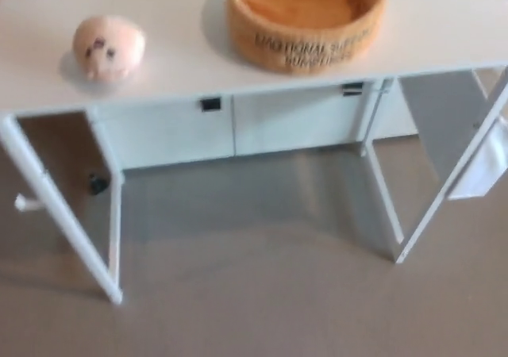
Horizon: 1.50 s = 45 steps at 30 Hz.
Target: The robot walks towards a table in front, picks a dumpling toy with left hand and puts it in an orange round plate
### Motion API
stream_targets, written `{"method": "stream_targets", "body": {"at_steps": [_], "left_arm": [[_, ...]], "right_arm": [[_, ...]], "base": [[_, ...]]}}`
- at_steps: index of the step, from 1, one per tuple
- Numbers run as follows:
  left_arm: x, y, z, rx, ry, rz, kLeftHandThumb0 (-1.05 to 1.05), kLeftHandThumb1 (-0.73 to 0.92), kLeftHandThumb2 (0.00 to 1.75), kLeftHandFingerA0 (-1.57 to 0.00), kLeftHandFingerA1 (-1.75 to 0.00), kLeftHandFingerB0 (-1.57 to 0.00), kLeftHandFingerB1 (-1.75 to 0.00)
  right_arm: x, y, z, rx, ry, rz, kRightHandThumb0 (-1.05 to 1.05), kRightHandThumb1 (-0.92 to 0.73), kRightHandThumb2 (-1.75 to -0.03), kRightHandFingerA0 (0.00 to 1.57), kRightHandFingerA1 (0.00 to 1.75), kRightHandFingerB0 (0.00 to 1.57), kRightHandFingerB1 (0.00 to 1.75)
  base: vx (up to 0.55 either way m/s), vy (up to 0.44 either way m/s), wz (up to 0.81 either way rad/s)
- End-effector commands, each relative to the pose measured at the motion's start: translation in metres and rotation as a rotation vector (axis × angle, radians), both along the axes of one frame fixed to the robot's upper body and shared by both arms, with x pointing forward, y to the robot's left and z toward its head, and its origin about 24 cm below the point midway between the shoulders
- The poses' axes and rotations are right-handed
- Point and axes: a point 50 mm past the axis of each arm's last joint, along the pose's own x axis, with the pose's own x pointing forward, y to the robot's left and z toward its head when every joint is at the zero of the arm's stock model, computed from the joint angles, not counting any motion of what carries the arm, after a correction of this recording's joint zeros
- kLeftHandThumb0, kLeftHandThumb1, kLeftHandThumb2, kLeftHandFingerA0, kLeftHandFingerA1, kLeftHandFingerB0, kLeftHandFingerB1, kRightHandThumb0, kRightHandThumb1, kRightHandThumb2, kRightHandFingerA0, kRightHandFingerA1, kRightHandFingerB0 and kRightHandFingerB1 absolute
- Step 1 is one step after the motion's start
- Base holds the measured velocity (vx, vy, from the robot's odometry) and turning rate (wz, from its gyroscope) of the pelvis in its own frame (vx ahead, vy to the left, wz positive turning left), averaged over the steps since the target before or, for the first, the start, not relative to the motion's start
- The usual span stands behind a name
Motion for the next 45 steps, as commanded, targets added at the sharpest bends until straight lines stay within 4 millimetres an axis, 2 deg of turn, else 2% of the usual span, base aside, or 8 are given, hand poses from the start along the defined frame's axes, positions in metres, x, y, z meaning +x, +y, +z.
{"method": "stream_targets", "body": {"at_steps": [1, 3, 6, 10, 11, 21, 25, 45], "left_arm": [[-0.010, 0.002, 0.001, 0.007, 0.019, 0.018, -0.42, 0.42, 0.98, -0.61, -1.45, -0.33, -0.42], [-0.009, 0.001, 0.000, 0.014, 0.033, 0.004, -0.40, 0.55, 0.99, -0.43, -1.36, -0.31, -0.43], [-0.010, 0.001, 0.000, 0.018, 0.039, -0.012, -0.42, 0.55, 0.99, -0.65, -1.59, -0.30, -0.41], [-0.010, 0.001, 0.000, 0.020, 0.040, -0.019, -0.43, 0.56, 0.97, -0.63, -1.57, -0.31, -0.42], [-0.008, 0.001, 0.000, 0.019, 0.036, -0.015, -0.42, 0.59, 0.94, -0.48, -1.54, -0.32, -0.41], [-0.008, 0.002, 0.001, 0.032, 0.038, -0.045, -0.44, 0.53, 0.93, -0.61, -1.63, -0.30, -0.41], [-0.009, 0.003, 0.001, 0.034, 0.048, -0.045, -0.41, 0.57, 0.92, -0.51, -1.47, -0.32, -0.41], [-0.003, 0.006, 0.003, 0.054, 0.064, -0.098, -0.46, 0.55, 0.97, -0.59, -1.45, -0.29, -0.45]], "right_arm": [[-0.012, -0.004, 0.003, -0.013, 0.017, -0.008, -0.26, -0.61, -0.58, 0.91, 0.78, 0.48, 0.46], [-0.015, -0.004, 0.002, -0.018, 0.022, -0.008, -0.26, -0.61, -0.58, 0.89, 0.73, 0.47, 0.45], [-0.018, -0.003, 0.002, -0.019, 0.025, -0.004, -0.28, -0.62, -0.59, 0.93, 0.75, 0.48, 0.45], [-0.018, -0.003, 0.002, -0.020, 0.033, 0.001, -0.27, -0.61, -0.58, 0.95, 0.76, 0.48, 0.45], [-0.018, -0.002, 0.002, -0.024, 0.020, 0.003, -0.27, -0.60, -0.57, 0.96, 0.77, 0.49, 0.46], [-0.020, -0.001, 0.001, -0.017, 0.015, -0.026, -0.25, -0.60, -0.57, 0.89, 0.74, 0.49, 0.46], [-0.023, 0.000, 0.001, -0.006, 0.017, -0.047, -0.27, -0.60, -0.58, 0.94, 0.76, 0.51, 0.47], [-0.030, 0.002, -0.001, -0.016, 0.039, -0.058, -0.25, -0.60, -0.58, 0.92, 0.71, 0.51, 0.46]], "base": [[0.56, 0.119, -0.09], [0.35, 0.075, 0.10], [0.30, 0.044, 0.11], [0.30, -0.062, 0.09], [0.38, -0.122, -0.17], [0.17, -0.144, 0.05], [0.10, 0.122, -0.10], [0.10, -0.026, 0.04]]}}
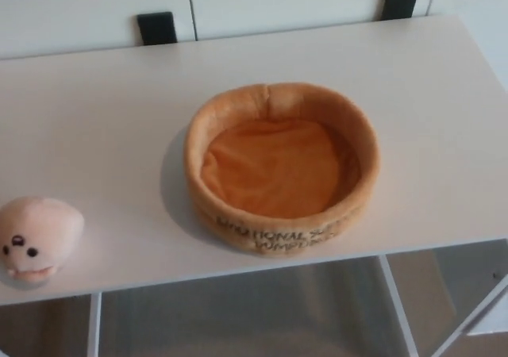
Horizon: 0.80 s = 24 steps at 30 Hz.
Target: The robot walks towards a table in front, picks a dumpling toy with left hand and puts it in an orange round plate
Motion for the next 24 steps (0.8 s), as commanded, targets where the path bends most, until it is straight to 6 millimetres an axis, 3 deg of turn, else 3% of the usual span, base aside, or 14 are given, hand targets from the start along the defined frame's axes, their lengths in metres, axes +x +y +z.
{"method": "stream_targets", "body": {"at_steps": [1, 4, 5, 8, 9, 11, 12, 13, 14, 24], "left_arm": [[-0.001, 0.008, 0.004, 0.037, 0.021, -0.041, -0.47, 0.54, 1.00, -0.57, -1.48, -0.30, -0.42], [0.000, 0.008, 0.004, 0.041, 0.012, -0.042, -0.47, 0.57, 0.98, -0.60, -1.54, -0.30, -0.40], [0.000, 0.008, 0.004, 0.045, 0.011, -0.041, -0.47, 0.65, 0.94, -0.57, -1.46, -0.31, -0.41], [0.001, 0.008, 0.004, 0.050, 0.011, -0.040, -0.47, 0.65, 0.94, -0.57, -1.46, -0.31, -0.41], [0.003, 0.007, 0.004, 0.047, -0.004, -0.037, -0.49, 0.69, 0.77, -0.59, -1.42, -0.33, -0.41], [0.006, 0.007, 0.005, 0.043, -0.023, -0.033, -0.49, 0.69, 0.77, -0.59, -1.42, -0.33, -0.41], [0.008, 0.005, 0.005, 0.046, -0.032, -0.048, -0.52, 0.63, 0.80, -0.66, -1.54, -0.31, -0.42], [0.009, 0.005, 0.005, 0.048, -0.036, -0.060, -0.52, 0.63, 0.80, -0.66, -1.54, -0.31, -0.42], [0.011, 0.004, 0.004, 0.045, -0.042, -0.072, -0.53, 0.65, 0.76, -0.78, -1.57, -0.30, -0.42], [0.013, 0.001, 0.004, 0.029, -0.058, -0.081, -0.50, 0.58, 0.84, -0.81, -1.66, -0.30, -0.43]], "right_arm": [[-0.004, -0.001, 0.000, -0.007, 0.003, -0.019, -0.26, -0.60, -0.58, 0.91, 0.70, 0.49, 0.45], [-0.006, -0.001, 0.000, -0.005, 0.011, -0.015, -0.26, -0.59, -0.57, 0.97, 0.72, 0.50, 0.44], [-0.006, -0.001, 0.001, -0.007, 0.012, -0.011, -0.26, -0.59, -0.57, 0.97, 0.74, 0.49, 0.45], [-0.006, -0.001, 0.001, -0.007, 0.013, -0.007, -0.26, -0.59, -0.57, 0.97, 0.74, 0.49, 0.45], [-0.005, -0.001, 0.001, -0.005, 0.006, -0.005, -0.27, -0.59, -0.57, 0.90, 0.75, 0.51, 0.48], [-0.004, -0.001, 0.001, -0.003, -0.002, -0.001, -0.27, -0.59, -0.57, 0.90, 0.75, 0.51, 0.48], [-0.004, 0.000, 0.001, -0.003, -0.005, 0.005, -0.27, -0.60, -0.57, 0.90, 0.74, 0.52, 0.47], [-0.004, 0.000, 0.001, -0.004, -0.006, 0.009, -0.27, -0.60, -0.57, 0.90, 0.74, 0.52, 0.47], [-0.005, 0.000, 0.001, -0.004, -0.006, 0.008, -0.28, -0.60, -0.58, 0.92, 0.76, 0.51, 0.48], [-0.005, 0.001, 0.001, -0.012, -0.002, 0.001, -0.26, -0.60, -0.58, 0.90, 0.72, 0.51, 0.47]], "base": [[0.04, -0.055, -0.07], [0.04, 0.009, -0.05], [0.08, 0.061, -0.09], [0.06, 0.127, -0.11], [0.06, 0.186, -0.12], [0.05, 0.264, 0.02], [0.05, 0.322, -0.19], [0.05, 0.319, 0.06], [0.06, 0.205, 0.04], [0.06, 0.014, 0.06]]}}
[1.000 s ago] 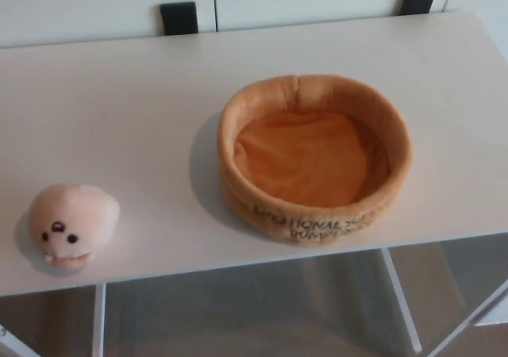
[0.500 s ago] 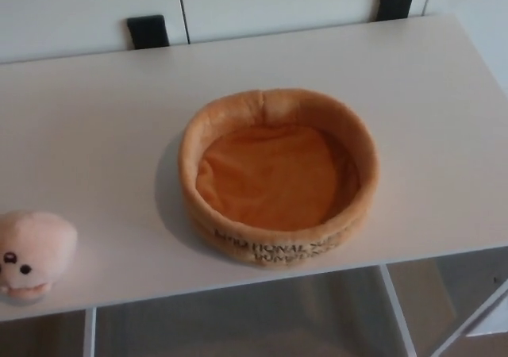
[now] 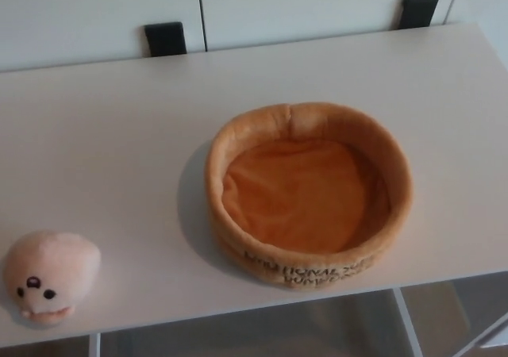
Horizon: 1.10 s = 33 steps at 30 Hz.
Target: The robot walks towards a table in front, picks a dumpling toy with left hand and puts it in an orange round plate
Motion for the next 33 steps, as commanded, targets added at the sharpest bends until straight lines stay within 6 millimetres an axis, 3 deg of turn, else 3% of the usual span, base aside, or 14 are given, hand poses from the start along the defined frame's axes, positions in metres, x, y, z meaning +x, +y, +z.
{"method": "stream_targets", "body": {"at_steps": [1, 2, 3, 6, 7, 9, 11, 19, 20, 21, 22, 28, 32, 33], "left_arm": [[-0.001, 0.002, 0.001, 0.006, -0.011, -0.009, -0.49, 0.58, 0.84, -0.67, -1.59, -0.30, -0.42], [0.001, 0.002, 0.001, 0.006, -0.013, -0.009, -0.49, 0.58, 0.84, -0.67, -1.59, -0.30, -0.42], [0.001, 0.001, 0.002, 0.001, -0.018, -0.012, -0.57, 0.48, 1.03, -1.00, -1.22, -0.23, -0.56], [0.001, 0.001, 0.002, -0.002, -0.020, -0.014, -0.57, 0.48, 1.03, -1.00, -1.22, -0.23, -0.56], [0.005, 0.001, 0.003, 0.042, -0.027, -0.066, -0.48, 0.66, 0.81, -0.59, -1.36, -0.29, -0.41], [0.009, 0.001, 0.004, 0.060, -0.039, -0.090, -0.51, 0.70, 0.74, -0.83, -1.60, -0.32, -0.40], [0.014, 0.000, 0.005, 0.057, -0.059, -0.099, -0.54, 0.69, 0.70, -0.95, -1.63, -0.29, -0.39], [0.012, 0.000, 0.010, 0.071, -0.061, -0.228, -0.49, 0.68, 0.80, -0.64, -1.64, -0.27, -0.37], [0.013, 0.002, 0.014, 0.078, -0.072, -0.273, -0.50, 0.68, 0.73, -0.46, -1.20, -0.26, -0.40], [0.013, 0.003, 0.016, 0.083, -0.079, -0.289, -0.50, 0.68, 0.73, -0.46, -1.20, -0.26, -0.40], [0.013, 0.004, 0.022, 0.092, -0.109, -0.330, -0.50, 0.71, 0.71, -0.34, -0.92, -0.26, -0.43], [0.001, -0.004, 0.058, 0.131, -0.234, -0.431, -0.48, 0.75, 0.67, -0.21, -0.81, -0.25, -0.41], [-0.013, -0.021, 0.104, 0.200, -0.426, -0.570, -0.47, 0.78, 0.65, -0.21, -0.80, -0.23, -0.36], [-0.015, -0.029, 0.127, 0.208, -0.503, -0.608, -0.47, 0.80, 0.64, -0.19, -0.65, -0.20, -0.34]], "right_arm": [[-0.001, -0.004, 0.002, -0.021, 0.003, -0.012, -0.25, -0.60, -0.57, 0.91, 0.72, 0.50, 0.46], [0.001, -0.004, 0.002, -0.018, 0.001, -0.016, -0.25, -0.60, -0.57, 0.91, 0.72, 0.50, 0.46], [0.001, -0.005, 0.002, -0.017, 0.008, -0.026, -0.27, -0.59, -0.58, 0.92, 0.71, 0.50, 0.45], [0.000, -0.005, 0.002, -0.017, 0.012, -0.030, -0.27, -0.59, -0.58, 0.92, 0.71, 0.50, 0.45], [0.001, -0.005, 0.002, -0.012, 0.006, -0.033, -0.27, -0.59, -0.58, 0.94, 0.72, 0.50, 0.45], [0.002, -0.005, 0.001, -0.013, 0.003, -0.031, -0.26, -0.59, -0.58, 0.95, 0.73, 0.50, 0.46], [0.001, -0.004, 0.001, -0.014, 0.001, -0.033, -0.25, -0.59, -0.58, 0.92, 0.72, 0.49, 0.46], [-0.007, -0.005, 0.002, -0.012, 0.006, -0.069, -0.25, -0.58, -0.57, 0.88, 0.74, 0.51, 0.47], [-0.006, -0.007, 0.003, -0.019, 0.007, -0.063, -0.25, -0.60, -0.57, 0.85, 0.68, 0.51, 0.45], [-0.006, -0.007, 0.003, -0.022, 0.009, -0.058, -0.25, -0.60, -0.57, 0.85, 0.68, 0.51, 0.45], [-0.005, -0.007, 0.003, -0.026, 0.012, -0.047, -0.24, -0.59, -0.57, 0.86, 0.68, 0.50, 0.46], [-0.004, -0.008, 0.003, -0.026, 0.020, -0.029, -0.24, -0.60, -0.57, 0.91, 0.68, 0.48, 0.44], [-0.004, -0.009, 0.004, -0.031, 0.020, -0.024, -0.28, -0.60, -0.58, 0.95, 0.69, 0.50, 0.45], [-0.005, -0.010, 0.005, -0.027, 0.011, -0.035, -0.26, -0.61, -0.58, 0.93, 0.71, 0.49, 0.45]], "base": [[0.00, 0.000, 0.00], [0.00, 0.000, 0.00], [0.00, 0.000, 0.00], [0.00, 0.000, 0.00], [0.00, 0.000, 0.00], [0.00, 0.000, 0.00], [0.00, 0.000, 0.00], [0.00, 0.000, 0.00], [0.00, 0.000, 0.00], [0.00, 0.000, 0.00], [0.00, 0.000, 0.00], [0.00, 0.000, 0.00], [0.00, 0.000, 0.00], [0.00, 0.000, 0.00]]}}
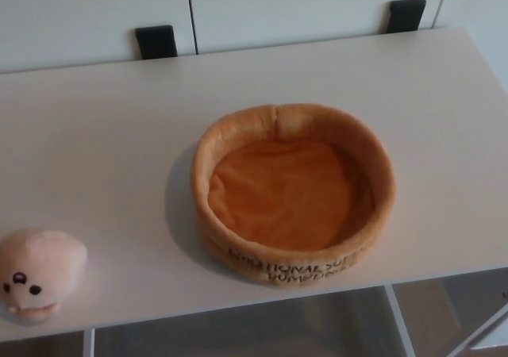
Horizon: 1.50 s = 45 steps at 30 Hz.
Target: The robot walks towards a table in front, picks a dumpling toy with left hand and puts it in an orange round plate
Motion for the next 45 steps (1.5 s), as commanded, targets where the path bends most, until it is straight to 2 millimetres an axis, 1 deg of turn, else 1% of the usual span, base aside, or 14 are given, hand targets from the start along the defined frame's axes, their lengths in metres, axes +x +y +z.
{"method": "stream_targets", "body": {"at_steps": [1, 6, 7, 9, 10, 12, 16, 17, 18, 23, 24, 29, 37, 45], "left_arm": [[-0.019, -0.024, 0.098, 0.093, -0.330, -0.297, -0.47, 0.80, 0.64, -0.19, -0.65, -0.20, -0.34], [-0.003, -0.039, 0.160, 0.081, -0.576, -0.370, -0.46, 0.82, 0.65, -0.22, -0.39, -0.18, -0.32], [0.008, -0.048, 0.198, 0.074, -0.750, -0.406, -0.40, 0.82, 0.65, -0.23, -0.31, -0.19, -0.30], [0.010, -0.052, 0.210, 0.072, -0.800, -0.418, -0.40, 0.82, 0.65, -0.23, -0.31, -0.19, -0.30], [0.019, -0.055, 0.234, 0.061, -0.896, -0.432, -0.24, 0.73, 1.16, 0.00, -0.49, 0.00, -0.47], [0.029, -0.066, 0.274, 0.034, -1.059, -0.489, -0.23, 0.74, 1.16, 0.00, -0.50, 0.00, -0.48], [0.039, -0.071, 0.294, 0.074, -1.163, -0.555, -0.22, 0.75, 1.16, 0.00, -0.50, 0.00, -0.49], [0.045, -0.073, 0.304, 0.098, -1.222, -0.591, -0.29, 0.74, 0.68, -0.09, -0.30, -0.08, -0.18], [0.059, -0.078, 0.319, 0.170, -1.289, -0.651, -0.28, 0.76, 0.63, 0.00, -0.26, 0.00, -0.16], [0.064, -0.080, 0.327, 0.202, -1.308, -0.668, -0.27, 0.65, 0.82, -0.03, -0.18, -0.02, -0.13], [0.081, -0.082, 0.329, 0.219, -1.292, -0.709, -0.39, 0.57, 0.84, 0.00, -0.04, 0.00, 0.00], [0.128, -0.086, 0.336, 0.361, -1.189, -0.823, -0.39, 0.60, 0.65, 0.00, -0.01, 0.00, 0.00], [0.158, -0.084, 0.322, 0.414, -1.061, -0.842, -0.33, 0.55, 0.66, 0.00, 0.00, 0.00, 0.00], [0.174, -0.081, 0.292, 0.596, -0.867, -0.918, -0.38, 0.33, 0.70, 0.00, -0.31, 0.00, -0.08]], "right_arm": [[-0.002, -0.009, 0.006, -0.025, -0.004, -0.003, -0.26, -0.61, -0.58, 0.93, 0.71, 0.49, 0.45], [-0.001, -0.010, 0.007, -0.032, -0.017, -0.004, -0.24, -0.61, -0.58, 0.88, 0.69, 0.50, 0.46], [-0.001, -0.009, 0.006, -0.035, -0.016, 0.001, -0.25, -0.60, -0.57, 0.90, 0.69, 0.50, 0.45], [-0.001, -0.009, 0.006, -0.036, -0.015, 0.004, -0.25, -0.60, -0.57, 0.90, 0.69, 0.50, 0.45], [-0.001, -0.009, 0.005, -0.035, -0.006, 0.001, -0.23, -0.60, -0.58, 0.91, 0.67, 0.50, 0.44], [-0.001, -0.009, 0.005, -0.035, 0.008, -0.004, -0.22, -0.60, -0.57, 0.89, 0.67, 0.48, 0.44], [-0.001, -0.008, 0.005, -0.038, 0.009, 0.002, -0.23, -0.60, -0.58, 0.89, 0.65, 0.49, 0.44], [0.000, -0.008, 0.005, -0.040, 0.010, 0.011, -0.23, -0.60, -0.58, 0.88, 0.64, 0.49, 0.44], [0.000, -0.009, 0.006, -0.035, -0.003, 0.012, -0.25, -0.60, -0.57, 0.90, 0.66, 0.50, 0.45], [0.000, -0.009, 0.006, -0.033, -0.008, 0.011, -0.24, -0.61, -0.58, 0.88, 0.65, 0.49, 0.45], [0.000, -0.010, 0.006, -0.032, -0.002, 0.005, -0.23, -0.59, -0.57, 0.90, 0.67, 0.49, 0.44], [0.001, -0.009, 0.005, -0.032, 0.006, 0.015, -0.24, -0.60, -0.57, 0.89, 0.68, 0.51, 0.44], [0.001, -0.009, 0.005, -0.041, 0.009, 0.021, -0.25, -0.59, -0.58, 0.93, 0.71, 0.51, 0.45], [0.005, -0.010, 0.006, -0.027, -0.018, -0.004, -0.21, -0.60, -0.57, 0.90, 0.72, 0.49, 0.45]], "base": [[0.00, 0.000, 0.00], [0.00, 0.000, 0.00], [0.00, 0.000, 0.00], [0.00, 0.000, 0.00], [0.00, 0.000, 0.00], [0.00, 0.000, 0.00], [0.00, 0.000, 0.00], [0.00, 0.000, 0.00], [0.00, 0.000, 0.00], [0.00, 0.000, 0.00], [0.00, 0.000, 0.00], [0.00, 0.000, 0.00], [0.00, 0.000, 0.00], [0.00, 0.000, 0.00]]}}
